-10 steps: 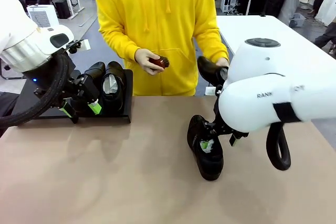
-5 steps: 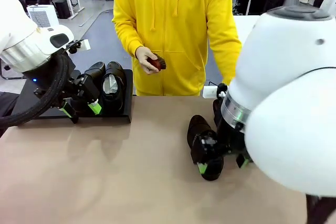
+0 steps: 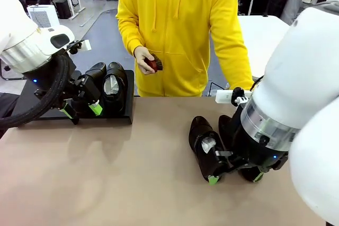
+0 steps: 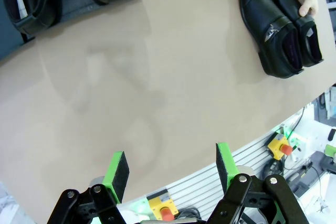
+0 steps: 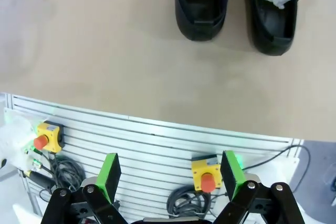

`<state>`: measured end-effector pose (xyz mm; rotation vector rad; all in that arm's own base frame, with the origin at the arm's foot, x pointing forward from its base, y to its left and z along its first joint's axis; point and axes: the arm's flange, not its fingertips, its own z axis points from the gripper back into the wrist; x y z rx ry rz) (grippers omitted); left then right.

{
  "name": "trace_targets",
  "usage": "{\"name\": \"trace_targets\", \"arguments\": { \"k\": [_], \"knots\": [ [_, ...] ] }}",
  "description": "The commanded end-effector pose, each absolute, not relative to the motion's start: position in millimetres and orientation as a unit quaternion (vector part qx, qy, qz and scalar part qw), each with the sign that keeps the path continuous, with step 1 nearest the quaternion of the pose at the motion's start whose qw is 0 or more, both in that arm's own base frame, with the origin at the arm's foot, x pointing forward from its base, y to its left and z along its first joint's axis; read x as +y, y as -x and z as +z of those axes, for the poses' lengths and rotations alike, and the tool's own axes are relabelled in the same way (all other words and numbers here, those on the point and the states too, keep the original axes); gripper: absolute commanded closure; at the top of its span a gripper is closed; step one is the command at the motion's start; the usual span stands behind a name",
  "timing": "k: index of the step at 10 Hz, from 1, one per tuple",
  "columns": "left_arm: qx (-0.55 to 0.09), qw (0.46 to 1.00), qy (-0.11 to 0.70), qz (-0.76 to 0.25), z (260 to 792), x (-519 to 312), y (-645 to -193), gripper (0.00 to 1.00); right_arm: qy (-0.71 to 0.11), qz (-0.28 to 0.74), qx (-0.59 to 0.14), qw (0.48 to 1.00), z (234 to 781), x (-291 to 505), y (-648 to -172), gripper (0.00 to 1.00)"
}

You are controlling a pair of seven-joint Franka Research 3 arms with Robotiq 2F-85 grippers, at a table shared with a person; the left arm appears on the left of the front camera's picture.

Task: Organize the shoes by placing them on the stand.
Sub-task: Pick up one Shoe and place it in the middle of the table.

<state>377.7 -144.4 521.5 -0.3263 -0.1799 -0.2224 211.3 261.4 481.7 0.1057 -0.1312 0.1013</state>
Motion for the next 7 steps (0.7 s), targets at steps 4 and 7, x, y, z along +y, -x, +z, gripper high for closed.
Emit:
{"name": "trace_targets", "arguments": {
  "k": [4,7],
  "knots": [
    [-0.09,0.976,0.163,-0.115,522.6,-142.3,-376.6,0.14,-0.053,0.045,-0.068,0.995,482.7,258.7,-213.3,0.0],
    [-0.09,0.976,0.163,-0.115,522.6,-142.3,-376.6,0.14,-0.053,0.045,-0.068,0.995,482.7,258.7,-213.3,0.0]
  ]
}}
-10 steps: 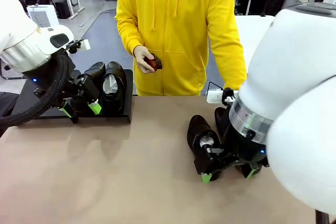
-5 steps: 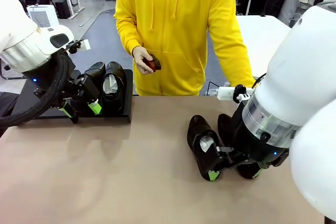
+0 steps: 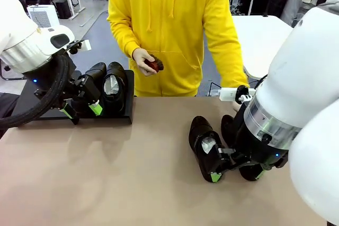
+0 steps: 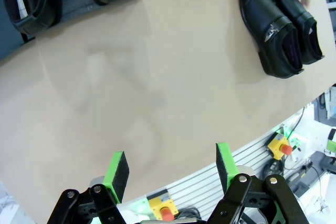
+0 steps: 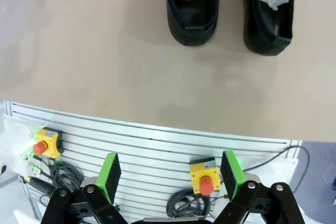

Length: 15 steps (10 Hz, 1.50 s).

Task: Organize the shoes by placing them on the stand.
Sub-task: Pick up one Shoe and place it in the middle of the table.

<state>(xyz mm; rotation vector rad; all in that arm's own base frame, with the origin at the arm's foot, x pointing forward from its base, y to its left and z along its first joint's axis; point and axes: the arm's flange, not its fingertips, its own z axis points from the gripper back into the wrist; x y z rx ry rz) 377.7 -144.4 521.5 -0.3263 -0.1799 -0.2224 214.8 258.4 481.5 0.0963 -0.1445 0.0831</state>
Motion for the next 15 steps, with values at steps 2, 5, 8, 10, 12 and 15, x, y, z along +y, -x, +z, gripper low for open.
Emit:
{"name": "trace_targets", "arguments": {
  "k": [2,5,8,10,12,15],
  "knots": [
    [-0.09,0.976,0.163,-0.115,523,-142,-377,0.14,-0.051,0.043,-0.049,0.997,469,266,-226,0.0],
    [-0.09,0.976,0.163,-0.115,523,-142,-377,0.14,-0.049,0.003,-0.069,0.996,472,257,-243,0.0],
    [-0.09,0.976,0.163,-0.115,523,-142,-377,0.14,-0.074,-0.028,-0.063,0.995,471,217,-311,0.0],
    [-0.09,0.976,0.163,-0.115,523,-142,-377,0.14,-0.056,-0.022,-0.062,0.996,468,213,-340,0.0],
    [-0.09,0.976,0.163,-0.115,523,-142,-377,0.14,-0.017,-0.01,-0.069,0.997,463,216,-354,0.24],
    [-0.09,0.976,0.163,-0.115,523,-142,-377,0.14,0.006,0.021,-0.054,0.998,446,222,-369,0.43]
  ]
}}
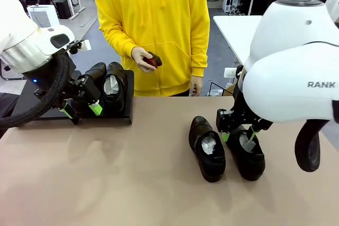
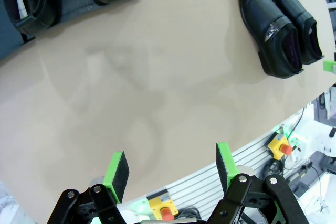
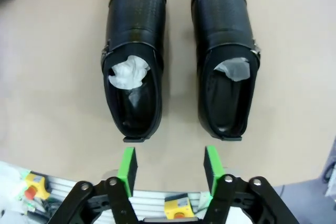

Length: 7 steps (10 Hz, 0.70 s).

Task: Organize the shoes by placing them on the stand.
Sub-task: Pick up one Shoe and place it in the middle of the table.

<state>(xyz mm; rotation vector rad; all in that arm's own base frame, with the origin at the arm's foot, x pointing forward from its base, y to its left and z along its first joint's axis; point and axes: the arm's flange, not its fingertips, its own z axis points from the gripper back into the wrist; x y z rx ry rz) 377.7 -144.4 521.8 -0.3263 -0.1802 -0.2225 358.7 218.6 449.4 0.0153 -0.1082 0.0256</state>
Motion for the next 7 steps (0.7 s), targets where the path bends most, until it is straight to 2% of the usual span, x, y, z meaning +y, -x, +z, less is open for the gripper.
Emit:
{"name": "trace_targets", "arguments": {
  "k": [1,5,7],
  "knots": [
    [-0.09,0.976,0.163,-0.115,523,-142,-377,0.14,0.0,0.029,-0.059,0.998,434,220,-376,0.43],
    [-0.09,0.976,0.163,-0.115,523,-142,-377,0.14,-0.038,0.031,-0.087,0.995,390,212,-395,0.43],
    [-0.09,0.976,0.163,-0.115,523,-142,-377,0.14,-0.027,0.034,-0.079,0.996,378,207,-409,0.43]
  ]
}}
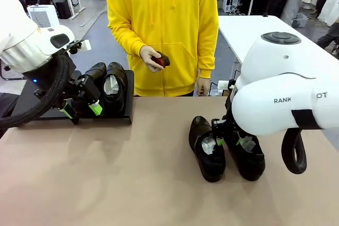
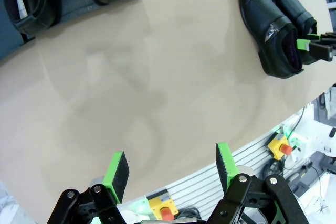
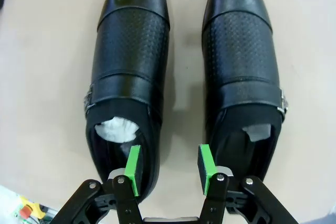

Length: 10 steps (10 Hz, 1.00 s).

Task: Organize the shoes by placing them on the stand.
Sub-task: Pick up one Shoe and place it in the middle of the table.

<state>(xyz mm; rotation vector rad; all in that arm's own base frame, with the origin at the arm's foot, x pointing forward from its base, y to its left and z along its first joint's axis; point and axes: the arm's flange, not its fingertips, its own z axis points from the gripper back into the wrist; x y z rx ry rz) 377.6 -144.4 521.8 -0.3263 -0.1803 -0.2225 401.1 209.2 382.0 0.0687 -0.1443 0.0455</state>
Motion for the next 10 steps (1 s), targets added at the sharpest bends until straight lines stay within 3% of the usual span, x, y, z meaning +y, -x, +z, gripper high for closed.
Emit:
{"name": "trace_targets", "arguments": {
  "k": [1,10],
  "knots": [
    [-0.09,0.976,0.163,-0.115,523,-142,-377,0.14,-0.026,0.035,-0.075,0.996,374,206,-417,0.43],
    [-0.09,0.976,0.163,-0.115,523,-142,-377,0.14,0.02,0.04,-0.039,0.998,329,238,-441,0.43]
  ]
}}
